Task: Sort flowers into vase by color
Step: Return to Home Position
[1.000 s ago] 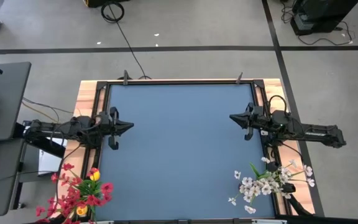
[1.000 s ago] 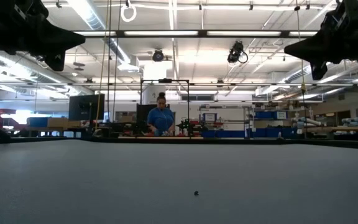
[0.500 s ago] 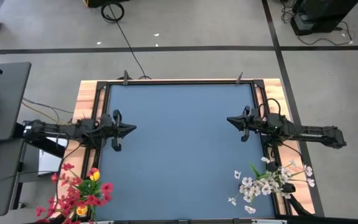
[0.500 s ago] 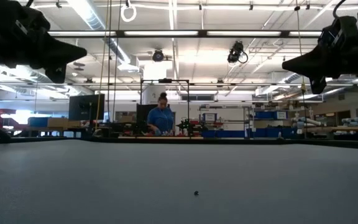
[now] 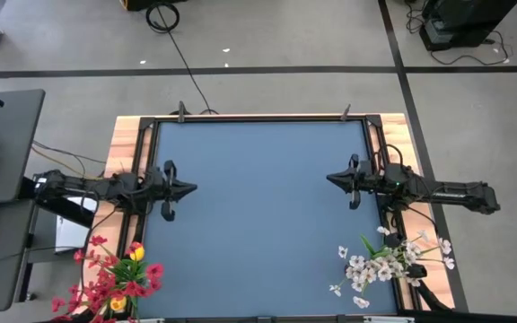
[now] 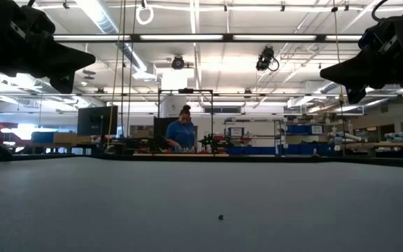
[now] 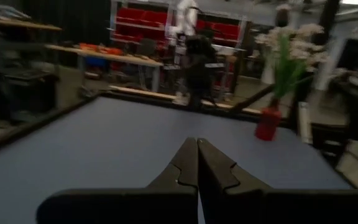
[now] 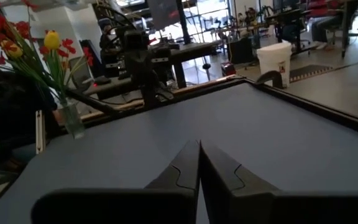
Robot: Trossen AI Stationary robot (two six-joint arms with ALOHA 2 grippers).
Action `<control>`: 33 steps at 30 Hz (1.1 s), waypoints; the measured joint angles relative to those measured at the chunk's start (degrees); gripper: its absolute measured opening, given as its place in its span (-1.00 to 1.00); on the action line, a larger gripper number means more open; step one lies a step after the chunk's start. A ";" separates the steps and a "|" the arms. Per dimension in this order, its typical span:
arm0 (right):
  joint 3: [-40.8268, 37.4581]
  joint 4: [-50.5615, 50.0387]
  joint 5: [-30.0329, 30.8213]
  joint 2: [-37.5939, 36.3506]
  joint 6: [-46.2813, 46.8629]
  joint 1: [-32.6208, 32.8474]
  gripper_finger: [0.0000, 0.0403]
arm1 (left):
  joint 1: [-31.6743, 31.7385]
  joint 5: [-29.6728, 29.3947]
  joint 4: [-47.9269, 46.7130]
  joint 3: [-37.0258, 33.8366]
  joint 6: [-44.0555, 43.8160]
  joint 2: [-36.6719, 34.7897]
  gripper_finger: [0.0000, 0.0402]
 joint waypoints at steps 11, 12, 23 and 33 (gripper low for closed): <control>0.00 0.34 0.27 0.00 -0.07 0.00 -0.89 | 0.00 3.49 -1.09 -0.02 -4.30 0.09 -0.89; 0.00 0.33 0.31 0.00 -0.07 0.00 -0.89 | 0.00 3.49 -1.08 -0.03 -4.06 0.09 -0.89; 0.00 0.34 0.31 0.00 -0.07 0.00 -0.89 | 0.00 3.47 -1.03 -0.07 -3.96 0.09 -0.88; 0.00 0.34 0.31 0.00 -0.07 0.00 -0.88 | 0.00 3.45 -1.03 -0.09 -3.90 0.09 -0.88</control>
